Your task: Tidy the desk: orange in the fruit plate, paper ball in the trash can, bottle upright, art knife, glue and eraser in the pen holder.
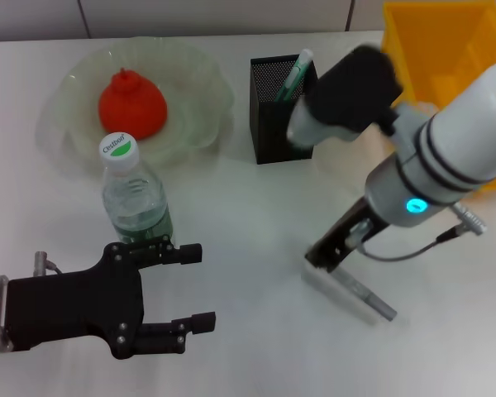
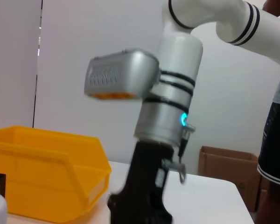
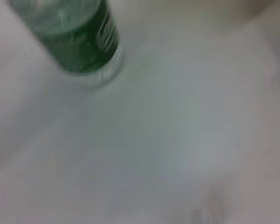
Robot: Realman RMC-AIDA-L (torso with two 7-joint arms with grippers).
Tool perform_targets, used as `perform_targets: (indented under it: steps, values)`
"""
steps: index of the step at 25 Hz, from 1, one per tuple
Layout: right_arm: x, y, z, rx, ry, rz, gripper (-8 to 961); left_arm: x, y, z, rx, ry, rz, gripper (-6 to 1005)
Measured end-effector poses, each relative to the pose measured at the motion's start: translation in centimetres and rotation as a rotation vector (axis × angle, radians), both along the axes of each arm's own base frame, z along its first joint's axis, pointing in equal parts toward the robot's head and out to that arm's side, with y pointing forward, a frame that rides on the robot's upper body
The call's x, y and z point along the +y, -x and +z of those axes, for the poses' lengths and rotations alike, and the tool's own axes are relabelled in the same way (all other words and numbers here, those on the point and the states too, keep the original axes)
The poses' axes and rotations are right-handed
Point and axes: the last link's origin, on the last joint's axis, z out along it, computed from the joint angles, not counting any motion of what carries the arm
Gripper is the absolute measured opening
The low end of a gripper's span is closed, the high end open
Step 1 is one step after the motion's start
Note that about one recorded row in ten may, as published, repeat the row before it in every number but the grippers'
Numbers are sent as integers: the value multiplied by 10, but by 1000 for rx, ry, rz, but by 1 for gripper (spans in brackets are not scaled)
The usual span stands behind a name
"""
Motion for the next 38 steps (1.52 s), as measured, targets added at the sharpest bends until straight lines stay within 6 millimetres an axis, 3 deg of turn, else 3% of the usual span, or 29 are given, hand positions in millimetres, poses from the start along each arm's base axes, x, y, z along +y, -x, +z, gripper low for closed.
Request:
perform_targets:
  steps: [4, 9, 14, 17, 21, 28, 32, 38]
  values:
    - [13, 5, 35, 102, -111, 14, 131, 0, 0, 0, 0, 0, 0, 800]
    - [30, 12, 98, 379, -333, 128, 128, 0, -4, -4, -5, 14, -13, 800]
    - [41, 16, 118, 688, -463, 342, 126, 0, -4, -7, -1, 19, -19, 800]
    - [56, 7, 112, 795, -550, 466, 125, 0, -5, -8, -6, 20, -18, 800]
    - [79, -7, 86, 877, -595, 531, 123, 1, -8, -11, -17, 32, -25, 800]
    - [102, -17, 43, 854, -600, 543, 120, 2, -11, -18, -20, 53, -38, 800]
    - [106, -25, 29, 808, -594, 529, 119, 1, -11, -18, -21, 53, -40, 800]
    - [100, -38, 26, 795, -603, 498, 120, 2, -12, -17, -24, 53, -43, 800]
